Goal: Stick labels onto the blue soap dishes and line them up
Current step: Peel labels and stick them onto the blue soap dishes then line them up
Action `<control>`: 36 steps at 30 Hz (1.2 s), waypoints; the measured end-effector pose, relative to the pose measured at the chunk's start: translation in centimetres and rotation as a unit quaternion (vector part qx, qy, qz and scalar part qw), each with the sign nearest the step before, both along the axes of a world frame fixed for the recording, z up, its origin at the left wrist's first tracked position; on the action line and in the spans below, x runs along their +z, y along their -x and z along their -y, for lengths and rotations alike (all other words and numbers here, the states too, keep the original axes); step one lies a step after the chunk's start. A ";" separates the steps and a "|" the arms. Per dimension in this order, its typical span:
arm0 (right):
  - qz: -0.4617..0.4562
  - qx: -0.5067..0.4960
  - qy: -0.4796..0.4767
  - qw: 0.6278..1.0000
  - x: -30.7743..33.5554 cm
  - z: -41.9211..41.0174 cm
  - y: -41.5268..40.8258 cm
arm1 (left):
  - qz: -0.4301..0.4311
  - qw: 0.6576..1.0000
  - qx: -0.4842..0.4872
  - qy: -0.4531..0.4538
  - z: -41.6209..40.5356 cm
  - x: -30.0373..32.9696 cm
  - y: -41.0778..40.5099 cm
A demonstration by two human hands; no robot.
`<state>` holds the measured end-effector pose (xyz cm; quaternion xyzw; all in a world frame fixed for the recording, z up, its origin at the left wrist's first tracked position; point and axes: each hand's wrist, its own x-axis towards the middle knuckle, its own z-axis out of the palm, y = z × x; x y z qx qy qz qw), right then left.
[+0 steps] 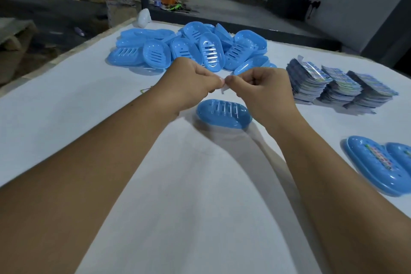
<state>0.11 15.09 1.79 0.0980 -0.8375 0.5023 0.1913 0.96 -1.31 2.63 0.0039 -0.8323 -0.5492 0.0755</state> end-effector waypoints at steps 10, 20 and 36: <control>0.012 0.042 0.022 0.999 -0.2 -0.5 0.3 | 0.023 0.997 -0.023 -0.066 -0.2 -0.1 0.4; 0.011 0.085 -0.020 0.996 -0.2 -0.5 -0.2 | 0.001 0.999 -0.006 -0.047 0.3 -0.2 0.4; 0.092 -0.025 -0.011 0.995 -0.5 -1.3 1.1 | 0.015 0.998 0.030 -0.049 0.5 -0.5 1.1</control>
